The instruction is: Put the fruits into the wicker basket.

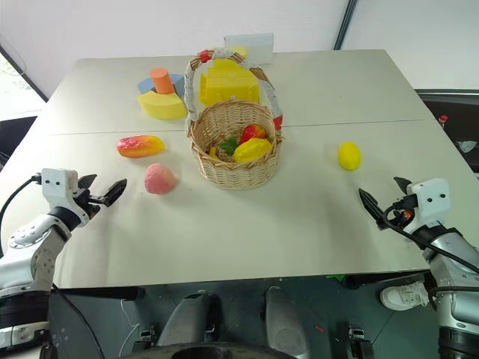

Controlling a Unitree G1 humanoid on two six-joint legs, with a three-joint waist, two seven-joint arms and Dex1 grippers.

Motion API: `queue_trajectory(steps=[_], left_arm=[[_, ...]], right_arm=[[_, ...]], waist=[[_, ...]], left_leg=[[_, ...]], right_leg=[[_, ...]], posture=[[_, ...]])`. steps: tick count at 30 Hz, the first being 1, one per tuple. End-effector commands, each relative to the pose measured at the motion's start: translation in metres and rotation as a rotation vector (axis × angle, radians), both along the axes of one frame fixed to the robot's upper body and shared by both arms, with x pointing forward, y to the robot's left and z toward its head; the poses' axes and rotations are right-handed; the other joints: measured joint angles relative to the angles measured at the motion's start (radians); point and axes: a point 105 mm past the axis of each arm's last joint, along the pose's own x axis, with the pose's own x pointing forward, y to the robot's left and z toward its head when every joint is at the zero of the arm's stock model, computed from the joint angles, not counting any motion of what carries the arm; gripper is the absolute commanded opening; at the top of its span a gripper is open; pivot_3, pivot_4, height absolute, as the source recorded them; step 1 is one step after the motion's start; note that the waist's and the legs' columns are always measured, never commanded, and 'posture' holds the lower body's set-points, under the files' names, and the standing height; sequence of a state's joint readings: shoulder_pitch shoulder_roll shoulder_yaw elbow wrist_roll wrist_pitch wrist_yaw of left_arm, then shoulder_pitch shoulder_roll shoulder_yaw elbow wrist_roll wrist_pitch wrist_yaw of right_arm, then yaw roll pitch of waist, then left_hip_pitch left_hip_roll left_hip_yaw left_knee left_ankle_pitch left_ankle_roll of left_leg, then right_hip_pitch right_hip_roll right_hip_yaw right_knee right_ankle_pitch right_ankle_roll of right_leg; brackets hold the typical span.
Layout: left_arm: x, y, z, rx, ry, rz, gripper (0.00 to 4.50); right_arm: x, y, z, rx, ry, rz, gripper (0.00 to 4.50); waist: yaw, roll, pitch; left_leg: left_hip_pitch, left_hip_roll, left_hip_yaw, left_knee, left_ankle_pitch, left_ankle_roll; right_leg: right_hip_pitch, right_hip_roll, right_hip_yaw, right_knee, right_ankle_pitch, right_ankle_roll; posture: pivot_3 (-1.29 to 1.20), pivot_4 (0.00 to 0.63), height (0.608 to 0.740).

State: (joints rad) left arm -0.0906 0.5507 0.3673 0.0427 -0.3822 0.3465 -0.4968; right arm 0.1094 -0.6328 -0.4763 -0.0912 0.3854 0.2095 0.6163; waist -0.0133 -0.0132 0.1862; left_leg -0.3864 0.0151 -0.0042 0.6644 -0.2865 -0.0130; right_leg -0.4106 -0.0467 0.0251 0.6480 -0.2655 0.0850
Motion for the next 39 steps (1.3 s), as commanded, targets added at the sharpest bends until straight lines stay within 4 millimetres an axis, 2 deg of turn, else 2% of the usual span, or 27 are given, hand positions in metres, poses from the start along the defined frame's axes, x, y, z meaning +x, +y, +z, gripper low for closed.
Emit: queue_trajectory(steps=[1,7,13,19,25,31,33,35,39], left_arm=[[-0.001,0.003,0.012,0.018,-0.038,0.004,4.5],[0.0,0.002,0.013,-0.002,-0.043,0.006,4.5],[0.002,-0.002,0.013,-0.002,-0.049,0.005,4.5],[0.0,-0.018,0.03,0.034,-0.088,-0.083,4.5],[0.004,-0.029,0.048,0.037,-0.105,-0.161,4.5],[-0.003,-0.064,0.063,-0.023,-0.089,-0.345,4.5],[-0.005,-0.08,0.068,-0.036,-0.07,-0.418,4.5],[-0.002,-0.088,0.067,0.024,-0.042,-0.427,4.5],[0.012,-0.097,0.063,0.146,0.007,-0.401,4.5]], right_arm=[[0.002,0.001,0.009,-0.013,-0.043,0.013,4.47],[0.004,0.003,0.009,-0.015,-0.045,0.03,4.47],[0.006,0.024,0.028,-0.002,-0.078,0.147,4.47],[0.001,0.062,0.053,0.007,-0.06,0.354,4.47],[-0.008,0.098,0.07,-0.027,-0.04,0.523,4.47],[-0.015,0.136,0.083,-0.036,-0.055,0.681,4.47],[-0.019,0.162,0.09,-0.03,-0.084,0.778,4.47],[-0.022,0.181,0.094,-0.016,-0.106,0.847,4.47],[-0.025,0.203,0.094,0.006,-0.117,0.918,4.47]], waist=[[0.001,0.0,0.0],[0.001,0.0,0.0],[-0.001,0.0,0.0],[0.001,0.0,0.0],[0.001,-0.001,0.0],[0.001,-0.001,0.0],[-0.002,-0.001,0.0],[0.0,-0.001,0.0],[0.002,-0.001,0.0]], left_leg=[[0.0,0.0,0.0,0.0,0.0,0.0],[0.0,0.0,0.0,0.0,0.0,0.0],[0.0,0.0,0.0,0.0,0.0,0.0],[0.0,0.0,-0.001,0.0,0.0,0.0],[0.0,0.0,-0.001,0.0,0.0,0.0],[0.0,0.0,-0.001,0.0,0.0,0.0],[0.0,0.0,-0.001,0.0,0.0,0.0],[0.0,0.0,-0.001,0.0,0.0,0.0],[0.0,0.0,-0.002,0.001,0.0,0.0]], right_leg=[[0.0,0.0,0.0,0.0,0.0,0.0],[0.0,0.0,0.0,0.0,0.0,0.0],[0.0,0.0,0.0,0.0,0.0,0.0],[0.0,0.0,0.0,0.0,0.0,0.0],[0.0,0.0,0.0,0.0,0.0,0.0],[0.0,0.0,0.0,0.0,0.0,0.0],[0.0,0.0,0.0,0.0,0.0,0.0],[0.0,0.001,-0.001,0.0,0.0,0.0],[0.0,0.001,-0.001,0.0,0.0,0.0]], posture=[[0.0,0.15,0.74],[0.0,0.15,0.74],[0.0,0.15,0.74],[0.0,0.15,0.74],[0.0,0.15,0.74],[0.0,0.15,0.74],[0.0,0.15,0.74],[0.0,0.15,0.74],[0.0,0.15,0.74]])
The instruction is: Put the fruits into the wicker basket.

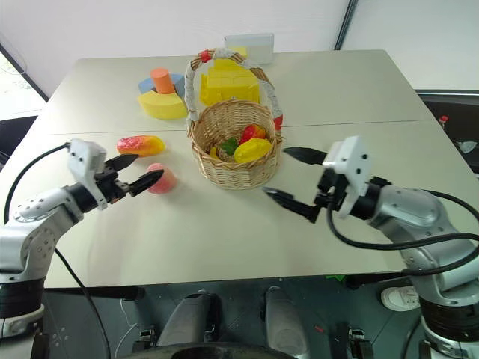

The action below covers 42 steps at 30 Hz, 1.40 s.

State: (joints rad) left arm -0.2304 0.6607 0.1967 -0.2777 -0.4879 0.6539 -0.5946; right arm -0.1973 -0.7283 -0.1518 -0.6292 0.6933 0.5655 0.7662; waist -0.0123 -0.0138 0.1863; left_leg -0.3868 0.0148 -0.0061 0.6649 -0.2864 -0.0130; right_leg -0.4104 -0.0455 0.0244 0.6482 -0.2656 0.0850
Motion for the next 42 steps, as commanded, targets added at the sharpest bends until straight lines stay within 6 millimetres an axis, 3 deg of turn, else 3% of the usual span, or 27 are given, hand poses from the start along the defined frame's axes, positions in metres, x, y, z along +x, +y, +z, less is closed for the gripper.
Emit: queue_trajectory(steps=[1,8,19,22,24,26,29,32,35,38,42], left_arm=[[0.006,-0.009,0.003,0.094,0.002,0.002,4.5],[0.014,-0.019,-0.017,0.208,0.104,-0.012,4.5],[0.02,-0.003,-0.038,0.232,0.184,0.075,4.5],[0.021,0.0,-0.035,0.217,0.159,0.092,3.65],[0.021,0.0,-0.033,0.208,0.149,0.092,2.83],[0.023,0.006,-0.026,0.217,0.121,0.116,2.59],[0.02,0.012,0.0,0.164,0.024,0.114,2.59],[0.004,-0.01,0.042,0.042,-0.109,-0.025,2.59],[0.001,-0.042,0.066,-0.019,-0.168,-0.13,2.59],[0.013,-0.087,0.071,0.032,-0.198,-0.194,2.59],[0.04,-0.127,0.066,0.059,-0.172,-0.192,2.59]], right_arm=[[-0.005,0.014,0.003,0.005,-0.02,0.049,4.47],[-0.009,0.027,0.003,-0.047,-0.055,0.104,4.47],[-0.009,0.034,-0.002,-0.047,-0.055,0.112,4.47],[-0.009,0.035,-0.003,-0.045,-0.054,0.11,4.5],[-0.008,0.035,-0.004,-0.047,-0.054,0.11,4.5],[-0.008,0.035,-0.004,-0.052,-0.054,0.111,4.5],[-0.007,0.034,-0.005,-0.057,-0.056,0.107,4.5],[-0.004,0.029,-0.004,-0.066,-0.061,0.092,4.5],[0.001,0.026,-0.002,-0.073,-0.07,0.081,4.5],[0.006,0.026,0.0,-0.072,-0.082,0.08,4.5],[0.011,0.03,0.003,-0.059,-0.096,0.073,4.5]], waist=[[0.001,0.0,0.0],[-0.002,0.0,0.0],[0.001,0.0,0.0],[0.001,-0.001,0.0],[0.001,-0.001,0.0],[0.001,-0.001,0.0],[-0.003,-0.001,0.0],[0.0,-0.001,0.001],[0.01,-0.001,0.001],[0.023,-0.002,0.001],[0.024,-0.002,0.001]], left_leg=[[-0.001,0.0,0.0,0.0,0.0,0.0],[-0.001,-0.001,0.0,0.0,0.0,0.0],[-0.001,-0.001,0.0,0.0,0.0,0.0],[-0.002,-0.001,0.0,0.0,0.0,0.0],[-0.002,-0.001,0.0,0.0,0.0,0.0],[-0.002,-0.001,0.0,0.0,0.0,0.0],[-0.002,0.0,0.0,0.0,0.0,0.0],[-0.002,0.0,0.0,0.0,0.0,0.0],[-0.003,0.0,-0.001,0.001,0.0,0.0],[-0.003,-0.003,-0.001,0.003,0.0,0.0],[-0.003,-0.005,-0.001,0.003,0.0,0.0]], right_leg=[[0.0,0.0,0.0,0.0,0.0,0.0],[-0.001,-0.001,0.0,0.0,0.0,0.0],[-0.001,-0.001,0.0,0.0,0.0,0.0],[-0.001,-0.001,0.0,0.0,0.0,0.0],[-0.001,-0.001,0.0,0.0,0.0,0.0],[-0.002,-0.001,0.0,0.0,0.0,0.0],[-0.002,-0.001,0.0,0.0,0.0,0.0],[-0.003,-0.001,0.0,0.0,0.0,0.0],[-0.002,-0.002,-0.001,0.0,0.0,0.0],[0.0,-0.003,-0.001,0.0,0.0,0.001],[0.0,-0.002,0.0,-0.001,0.001,0.002]], posture=[[0.0,0.15,0.74],[0.0,0.15,0.74],[0.0,0.15,0.74],[0.0,0.15,0.74],[0.0,0.15,0.74],[0.0,0.15,0.74],[0.0,0.15,0.74],[0.0,0.15,0.74],[0.0,0.15,0.74],[0.0,0.15,0.74],[0.0,0.15,0.74]])
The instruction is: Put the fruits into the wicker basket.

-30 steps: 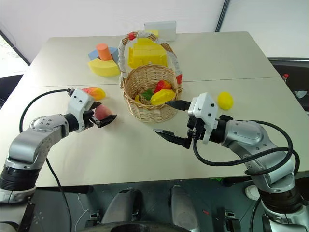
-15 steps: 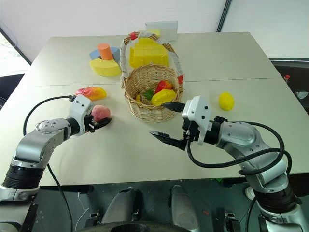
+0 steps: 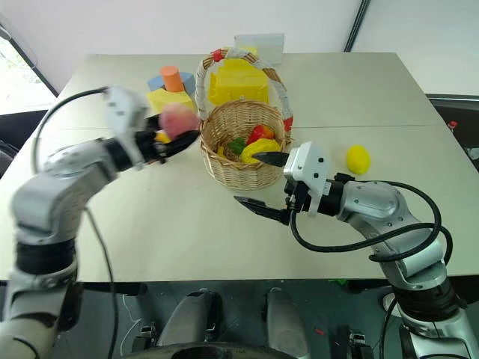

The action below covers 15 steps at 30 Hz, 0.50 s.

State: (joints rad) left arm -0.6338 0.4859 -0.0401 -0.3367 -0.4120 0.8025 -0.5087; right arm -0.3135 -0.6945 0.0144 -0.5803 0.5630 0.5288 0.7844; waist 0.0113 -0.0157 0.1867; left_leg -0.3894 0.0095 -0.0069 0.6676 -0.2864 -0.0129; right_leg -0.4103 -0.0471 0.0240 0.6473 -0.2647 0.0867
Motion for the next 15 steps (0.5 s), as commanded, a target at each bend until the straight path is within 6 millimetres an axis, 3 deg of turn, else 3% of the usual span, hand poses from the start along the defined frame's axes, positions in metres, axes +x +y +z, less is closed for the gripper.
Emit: queue_trajectory(steps=[1,4,8,12,15], left_arm=[[0.022,-0.028,-0.008,0.073,-0.001,0.025,2.59],[0.026,-0.045,-0.014,0.11,0.001,-0.017,2.59],[0.028,-0.049,-0.011,0.116,-0.009,-0.035,4.46],[0.019,-0.035,0.002,0.148,-0.083,-0.07,4.46],[0.012,-0.001,0.011,0.196,-0.159,-0.065,4.46]], right_arm=[[0.002,0.003,0.01,0.023,-0.053,-0.004,4.5],[0.004,0.003,0.012,0.036,-0.058,-0.027,4.5],[0.006,0.003,0.014,0.055,-0.07,-0.057,4.5],[0.007,0.004,0.015,0.068,-0.075,-0.068,4.5],[0.006,0.005,0.015,0.074,-0.077,-0.064,4.5]], waist=[[-0.003,0.0,0.0],[-0.013,0.0,0.0],[-0.024,0.0,0.0],[-0.026,0.0,0.0],[-0.028,0.0,0.0]], left_leg=[[0.0,0.0,0.0,0.0,0.0,0.0],[0.0,0.0,0.0,-0.001,0.0,0.0],[-0.002,0.002,0.0,-0.001,0.0,0.0],[-0.001,0.002,0.0,-0.001,0.0,0.0],[-0.001,0.003,0.001,-0.001,0.0,0.0]], right_leg=[[-0.001,0.001,0.0,0.0,0.0,0.0],[-0.002,0.002,0.001,0.0,0.0,0.0],[-0.004,0.003,0.001,0.001,0.0,0.0],[-0.004,0.003,0.001,0.002,0.0,0.0],[-0.004,0.003,0.001,0.002,0.0,0.0]], posture=[[0.0,0.15,0.74],[0.0,0.15,0.74],[0.0,0.15,0.74],[0.0,0.15,0.74],[0.0,0.15,0.74]])
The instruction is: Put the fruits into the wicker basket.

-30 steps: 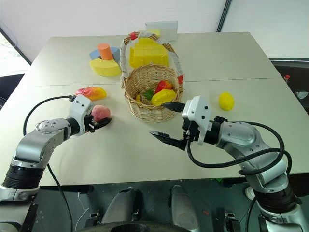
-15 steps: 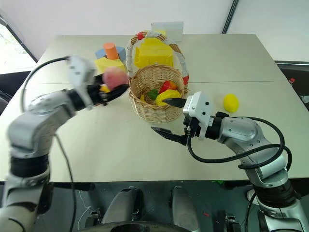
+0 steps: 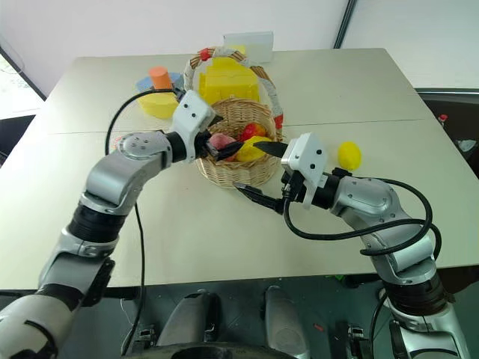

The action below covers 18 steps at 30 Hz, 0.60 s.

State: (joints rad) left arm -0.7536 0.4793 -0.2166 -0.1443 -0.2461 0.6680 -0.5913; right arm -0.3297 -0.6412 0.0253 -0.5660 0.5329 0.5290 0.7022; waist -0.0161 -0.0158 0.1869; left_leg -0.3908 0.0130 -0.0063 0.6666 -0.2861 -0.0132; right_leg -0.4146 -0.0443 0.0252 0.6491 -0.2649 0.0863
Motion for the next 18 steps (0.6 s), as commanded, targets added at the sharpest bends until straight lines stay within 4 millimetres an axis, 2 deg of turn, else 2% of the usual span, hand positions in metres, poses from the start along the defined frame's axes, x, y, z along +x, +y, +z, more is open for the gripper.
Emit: queue_trajectory(steps=[1,2,5,9,12,18], left_arm=[[-0.012,0.039,0.028,0.019,-0.135,-0.005,4.46],[-0.014,0.048,0.03,0.024,-0.146,-0.002,4.46],[-0.022,0.091,0.031,0.136,-0.154,0.056,4.46],[-0.014,0.145,0.009,0.429,-0.152,0.209,4.46],[-0.004,0.17,-0.003,0.528,-0.14,0.28,4.46],[0.022,0.197,-0.03,0.667,-0.089,0.351,4.46]], right_arm=[[-0.004,0.003,0.012,0.021,-0.057,0.014,4.5],[-0.004,0.003,0.012,0.022,-0.057,0.015,4.5],[-0.003,0.006,0.011,0.025,-0.059,0.031,4.5],[-0.001,0.012,0.012,0.037,-0.062,0.058,4.5],[0.0,0.018,0.013,0.043,-0.067,0.081,4.5],[0.001,0.024,0.014,0.048,-0.074,0.106,4.5]], waist=[[-0.002,0.0,0.0],[-0.003,0.0,0.0],[-0.001,0.0,0.0],[0.006,0.0,0.0],[0.009,0.0,0.0],[0.006,0.0,0.001]], left_leg=[[0.0,0.001,0.0,0.0,0.0,0.0],[0.0,0.001,0.0,0.0,0.0,0.0],[0.0,0.002,0.001,0.0,0.0,0.0],[0.0,0.001,0.001,0.0,0.0,0.0],[0.0,0.0,0.001,0.0,0.0,0.0],[-0.001,-0.002,0.001,0.0,0.0,0.0]], right_leg=[[0.0,0.0,0.0,0.0,0.0,0.0],[-0.001,0.0,0.0,0.0,0.0,0.0],[-0.001,0.0,0.0,0.0,0.0,0.0],[0.0,-0.001,0.0,0.0,0.0,0.0],[0.001,-0.002,-0.001,-0.001,0.0,0.0],[0.0,-0.001,-0.001,0.0,0.0,0.0]], posture=[[0.0,0.15,0.74],[0.0,0.15,0.74],[0.0,0.15,0.74],[0.0,0.15,0.74],[0.0,0.15,0.74],[0.0,0.15,0.74]])
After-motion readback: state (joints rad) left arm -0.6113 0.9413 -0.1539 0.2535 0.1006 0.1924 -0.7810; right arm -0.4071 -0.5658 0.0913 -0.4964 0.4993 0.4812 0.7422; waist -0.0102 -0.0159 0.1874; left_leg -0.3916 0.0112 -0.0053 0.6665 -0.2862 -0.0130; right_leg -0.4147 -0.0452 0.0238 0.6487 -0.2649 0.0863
